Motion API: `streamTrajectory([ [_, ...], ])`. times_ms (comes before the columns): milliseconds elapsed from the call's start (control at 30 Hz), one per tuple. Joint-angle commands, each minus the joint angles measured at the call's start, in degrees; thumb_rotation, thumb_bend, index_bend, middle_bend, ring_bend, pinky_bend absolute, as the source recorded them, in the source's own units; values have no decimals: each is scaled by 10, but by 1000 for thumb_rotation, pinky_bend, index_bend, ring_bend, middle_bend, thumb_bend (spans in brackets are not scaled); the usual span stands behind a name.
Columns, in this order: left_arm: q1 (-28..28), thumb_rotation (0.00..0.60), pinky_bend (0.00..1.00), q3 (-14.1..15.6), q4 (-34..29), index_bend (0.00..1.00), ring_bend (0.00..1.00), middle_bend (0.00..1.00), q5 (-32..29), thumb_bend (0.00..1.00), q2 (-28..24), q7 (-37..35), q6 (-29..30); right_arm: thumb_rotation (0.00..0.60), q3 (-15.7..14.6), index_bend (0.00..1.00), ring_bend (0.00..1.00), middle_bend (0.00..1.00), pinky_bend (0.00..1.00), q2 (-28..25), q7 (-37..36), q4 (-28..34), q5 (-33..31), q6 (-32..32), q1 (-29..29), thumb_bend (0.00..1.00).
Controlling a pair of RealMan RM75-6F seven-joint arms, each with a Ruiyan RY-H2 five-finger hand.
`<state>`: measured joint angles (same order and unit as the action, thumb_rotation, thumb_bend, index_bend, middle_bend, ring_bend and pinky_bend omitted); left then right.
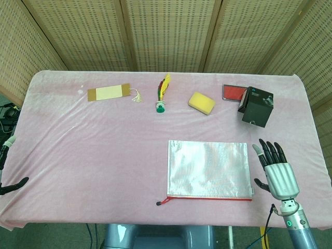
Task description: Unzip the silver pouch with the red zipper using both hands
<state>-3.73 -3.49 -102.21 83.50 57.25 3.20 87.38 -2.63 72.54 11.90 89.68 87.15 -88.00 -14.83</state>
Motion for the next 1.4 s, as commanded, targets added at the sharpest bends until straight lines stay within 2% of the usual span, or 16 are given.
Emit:
streamTrajectory([
  [33, 0, 600, 0, -1, -1, 0, 0, 0, -1, 0, 0, 1, 0, 600, 1, 0, 0, 0, 0, 0, 3, 3, 6, 7, 1, 0],
  [233, -2, 600, 0, -3, -2, 0, 0, 0, -5, 0, 0, 3, -4, 600, 1, 0, 4, 11, 0, -6, 37, 32, 6, 73, -25, 0],
  [267, -3, 600, 0, -3, -2, 0, 0, 0, -6, 0, 1, 3, -6, 600, 4, 0, 50, 64, 0, -8, 42, 39, 11, 92, -38, 0],
  [300, -4, 600, 0, -4, -1, 0, 0, 0, -8, 0, 2, 5, -9, 600, 10, 3, 148, 163, 8, -6, 44, 50, 36, 124, -69, 0],
  [333, -6, 600, 0, -5, -1, 0, 0, 0, -12, 0, 3, 6, -13, 600, 16, 15, 288, 301, 73, -7, 39, 57, 49, 156, -96, 0],
  [367, -8, 600, 0, -6, 0, 0, 0, 0, -15, 0, 3, 8, -15, 600, 19, 26, 383, 389, 157, -8, 29, 64, 59, 181, -115, 0],
  [433, -10, 600, 0, -8, 0, 0, 0, 0, -20, 0, 5, 10, -20, 600, 22, 77, 598, 594, 581, -8, 2, 74, 77, 219, -146, 0],
  [500, -12, 600, 0, -9, 1, 0, 0, 0, -25, 0, 6, 12, -24, 600, 22, 127, 712, 701, 858, -3, -33, 83, 87, 256, -174, 1],
  [567, -16, 600, 0, -11, 3, 0, 0, 0, -32, 0, 8, 17, -32, 600, 26, 202, 789, 774, 968, 13, -81, 91, 96, 317, -217, 26],
  [600, -18, 600, 0, -12, 4, 0, 0, 0, -37, 0, 9, 21, -36, 600, 31, 249, 824, 807, 993, 26, -95, 84, 96, 339, -235, 59],
  [800, -25, 600, 0, -16, 9, 0, 0, 0, -52, 0, 13, 27, -49, 600, 40, 397, 875, 859, 1000, 79, -83, 65, 71, 415, -282, 279],
  [967, -28, 600, 0, -19, 11, 0, 0, 0, -60, 0, 12, 24, -57, 600, 36, 440, 880, 866, 1000, 120, -38, 47, 51, 440, -292, 396],
  [1200, -33, 600, 0, -16, 12, 0, 0, 0, -62, 0, 16, 33, -66, 600, 39, 477, 882, 869, 1000, 174, 12, 14, 16, 438, -291, 430],
  [1400, -33, 600, 0, -16, 11, 0, 0, 0, -65, 0, 17, 34, -66, 600, 37, 506, 882, 870, 1000, 191, 25, 11, 1, 440, -292, 438],
])
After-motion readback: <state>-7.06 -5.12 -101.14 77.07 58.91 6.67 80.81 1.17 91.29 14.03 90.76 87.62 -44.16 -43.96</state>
